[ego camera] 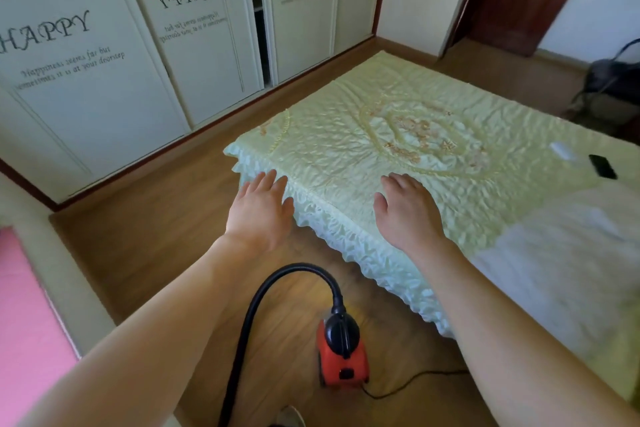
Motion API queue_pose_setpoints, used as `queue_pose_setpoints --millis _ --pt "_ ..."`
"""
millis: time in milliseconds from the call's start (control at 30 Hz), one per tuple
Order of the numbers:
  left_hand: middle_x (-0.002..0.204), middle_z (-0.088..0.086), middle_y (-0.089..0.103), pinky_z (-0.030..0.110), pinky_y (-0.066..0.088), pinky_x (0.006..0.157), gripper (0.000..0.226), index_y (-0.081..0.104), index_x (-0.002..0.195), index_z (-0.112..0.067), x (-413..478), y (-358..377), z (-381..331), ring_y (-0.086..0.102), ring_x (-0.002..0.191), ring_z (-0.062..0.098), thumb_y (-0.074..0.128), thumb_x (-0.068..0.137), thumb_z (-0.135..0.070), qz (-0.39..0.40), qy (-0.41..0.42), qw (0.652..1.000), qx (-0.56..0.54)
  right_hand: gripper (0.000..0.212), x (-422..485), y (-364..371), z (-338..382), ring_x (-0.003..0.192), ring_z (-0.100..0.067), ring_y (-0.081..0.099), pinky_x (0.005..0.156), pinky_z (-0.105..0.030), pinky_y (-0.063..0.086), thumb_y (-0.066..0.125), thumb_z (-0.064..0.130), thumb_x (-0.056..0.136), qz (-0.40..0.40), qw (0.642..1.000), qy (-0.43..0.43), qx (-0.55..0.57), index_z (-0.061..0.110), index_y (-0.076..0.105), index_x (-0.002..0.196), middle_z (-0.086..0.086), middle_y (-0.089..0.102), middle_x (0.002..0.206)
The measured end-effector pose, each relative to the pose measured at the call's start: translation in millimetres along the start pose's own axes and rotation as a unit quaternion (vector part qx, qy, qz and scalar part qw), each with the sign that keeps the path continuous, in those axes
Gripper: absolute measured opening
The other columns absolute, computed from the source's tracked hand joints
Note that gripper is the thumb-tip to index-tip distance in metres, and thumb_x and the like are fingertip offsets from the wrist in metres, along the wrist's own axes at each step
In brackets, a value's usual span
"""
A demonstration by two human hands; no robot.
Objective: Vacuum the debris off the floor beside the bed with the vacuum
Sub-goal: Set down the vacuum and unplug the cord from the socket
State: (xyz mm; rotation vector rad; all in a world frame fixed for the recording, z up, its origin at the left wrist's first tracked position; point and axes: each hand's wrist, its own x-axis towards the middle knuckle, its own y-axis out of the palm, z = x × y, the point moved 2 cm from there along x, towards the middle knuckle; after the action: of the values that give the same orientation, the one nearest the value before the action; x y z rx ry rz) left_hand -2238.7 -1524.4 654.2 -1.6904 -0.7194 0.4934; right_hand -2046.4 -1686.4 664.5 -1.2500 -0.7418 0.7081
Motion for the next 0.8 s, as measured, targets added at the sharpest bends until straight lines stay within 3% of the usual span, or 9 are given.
queue_pose_setpoints --millis 367,600,700,800 --pt "0.168 0.006 0.021 0.040 0.012 0.126 0.057 0.027 0.159 -0.017 -20.9 24.8 -153.0 0.014 0.156 0.023 0.035 0.107 -0.038 0.030 0.098 0.995 -0.012 0.043 -106.9 -41.4 -136.7 0.128 -0.034 0.050 0.110 -0.045 0.037 0.044 0.025 0.102 -0.020 0.994 0.108 -0.022 -0.001 0.056 0.134 -0.016 0.058 0.136" --pt "0.168 0.007 0.021 0.042 0.011 0.127 0.058 0.025 0.160 -0.015 -37.5 53.4 -272.0 0.013 0.156 0.025 0.033 0.107 -0.038 0.061 0.196 0.979 -0.013 0.046 -189.4 -74.8 -226.8 0.134 -0.031 0.045 0.114 -0.041 0.031 0.039 0.028 0.104 -0.016 0.977 0.207 -0.043 0.002 0.051 0.140 -0.014 0.053 0.143" --pt "0.167 0.008 0.022 0.042 0.012 0.126 0.057 0.027 0.159 -0.015 -40.2 65.8 -321.1 0.015 0.155 0.025 0.034 0.107 -0.037 0.072 0.244 0.967 -0.023 0.045 -222.9 -87.2 -262.1 0.131 -0.032 0.047 0.111 -0.042 0.035 0.040 0.028 0.104 -0.036 0.963 0.264 -0.031 0.001 0.052 0.138 -0.015 0.055 0.141" --pt "0.166 0.009 0.025 0.041 0.014 0.125 0.057 0.028 0.159 -0.015 -41.1 78.4 -365.6 0.018 0.155 0.026 0.036 0.107 -0.036 0.082 0.290 0.953 -0.026 0.041 -255.0 -95.0 -289.6 0.116 -0.032 0.056 0.098 -0.044 0.046 0.038 0.028 0.103 -0.043 0.947 0.318 -0.023 0.002 0.058 0.128 -0.013 0.062 0.126"
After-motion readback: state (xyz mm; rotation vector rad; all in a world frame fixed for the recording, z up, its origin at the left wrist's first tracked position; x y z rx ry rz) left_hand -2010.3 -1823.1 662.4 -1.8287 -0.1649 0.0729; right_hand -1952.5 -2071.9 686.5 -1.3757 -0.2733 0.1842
